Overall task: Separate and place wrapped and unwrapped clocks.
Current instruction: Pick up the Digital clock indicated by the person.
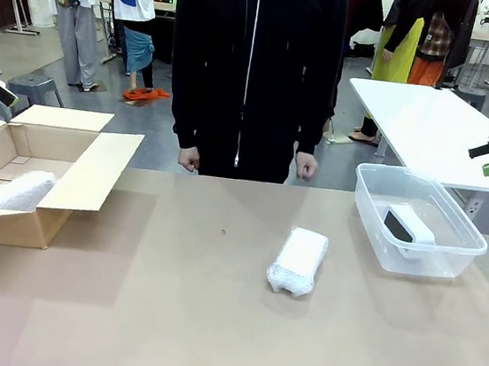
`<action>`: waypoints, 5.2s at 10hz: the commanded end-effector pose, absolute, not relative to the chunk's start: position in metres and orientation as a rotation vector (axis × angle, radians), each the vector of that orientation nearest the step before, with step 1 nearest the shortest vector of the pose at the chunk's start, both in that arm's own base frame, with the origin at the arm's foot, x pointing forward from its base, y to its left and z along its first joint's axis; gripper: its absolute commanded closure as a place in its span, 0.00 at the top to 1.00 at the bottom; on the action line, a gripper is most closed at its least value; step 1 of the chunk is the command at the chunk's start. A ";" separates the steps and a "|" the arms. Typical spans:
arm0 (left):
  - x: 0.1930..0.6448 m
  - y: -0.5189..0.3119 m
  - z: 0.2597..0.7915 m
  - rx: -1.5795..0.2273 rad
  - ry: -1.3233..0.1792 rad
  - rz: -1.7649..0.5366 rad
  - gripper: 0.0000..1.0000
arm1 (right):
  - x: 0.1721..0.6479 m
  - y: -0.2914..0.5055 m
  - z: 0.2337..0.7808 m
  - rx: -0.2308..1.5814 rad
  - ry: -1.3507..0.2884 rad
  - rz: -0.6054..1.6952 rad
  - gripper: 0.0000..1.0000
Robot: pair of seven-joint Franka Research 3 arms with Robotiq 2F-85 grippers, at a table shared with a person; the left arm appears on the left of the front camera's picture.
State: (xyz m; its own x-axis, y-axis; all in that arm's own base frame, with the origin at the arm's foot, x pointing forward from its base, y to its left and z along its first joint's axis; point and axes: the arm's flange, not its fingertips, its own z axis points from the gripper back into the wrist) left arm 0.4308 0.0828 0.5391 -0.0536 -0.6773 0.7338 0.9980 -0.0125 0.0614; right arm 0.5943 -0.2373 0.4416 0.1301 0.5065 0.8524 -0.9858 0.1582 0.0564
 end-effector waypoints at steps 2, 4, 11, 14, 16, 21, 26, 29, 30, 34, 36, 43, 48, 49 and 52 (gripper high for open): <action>0.430 0.084 0.540 -0.612 -0.702 -1.526 1.00 | 0.595 -0.235 0.441 0.763 -0.806 1.252 1.00; 0.430 0.084 0.540 -0.612 -0.702 -1.526 1.00 | 0.595 -0.235 0.441 0.763 -0.806 1.252 1.00; 0.430 0.084 0.540 -0.612 -0.702 -1.526 1.00 | 0.595 -0.235 0.441 0.763 -0.806 1.252 1.00; 0.430 0.084 0.540 -0.612 -0.702 -1.526 1.00 | 0.595 -0.235 0.441 0.763 -0.806 1.252 1.00; 0.430 0.084 0.540 -0.612 -0.702 -1.526 1.00 | 0.595 -0.235 0.441 0.763 -0.806 1.252 1.00; 0.430 0.084 0.540 -0.612 -0.702 -1.526 1.00 | 0.595 -0.235 0.441 0.763 -0.806 1.252 1.00; 0.429 0.060 0.560 -0.556 -0.670 -1.454 1.00 | 0.595 -0.235 0.441 0.763 -0.806 1.252 1.00; 0.431 0.032 0.571 -0.531 -0.631 -1.315 1.00 | 0.595 -0.235 0.441 0.763 -0.806 1.252 1.00; 0.431 0.018 0.572 -0.505 -0.618 -1.253 1.00 | 0.595 -0.235 0.441 0.763 -0.806 1.252 1.00; 0.432 -0.045 0.574 -0.435 -0.495 -1.063 1.00 | 0.595 -0.235 0.441 0.763 -0.806 1.252 1.00; 0.430 -0.078 0.575 -0.405 -0.471 -1.090 1.00 | 0.595 -0.235 0.441 0.763 -0.806 1.252 1.00; 0.456 -0.196 0.556 -0.276 -0.350 -0.964 1.00 | 0.595 -0.235 0.441 0.763 -0.806 1.252 1.00; 0.477 -0.276 0.539 -0.249 -0.345 -0.968 1.00 | 0.595 -0.235 0.441 0.763 -0.806 1.252 1.00; 0.483 -0.289 0.533 -0.259 -0.336 -0.974 1.00 | 0.595 -0.235 0.441 0.763 -0.806 1.252 1.00; 0.506 -0.327 0.501 -0.277 -0.309 -0.962 1.00 | 0.595 -0.235 0.441 0.763 -0.806 1.252 1.00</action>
State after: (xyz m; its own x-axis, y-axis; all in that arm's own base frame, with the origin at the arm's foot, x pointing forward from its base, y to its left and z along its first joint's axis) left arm 0.4932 -0.3132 0.5023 0.5104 -0.7646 0.3935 0.8518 0.5122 -0.1097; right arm 0.5948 -0.2369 0.4424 0.1286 0.5078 0.8518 -0.9861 0.1567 0.0555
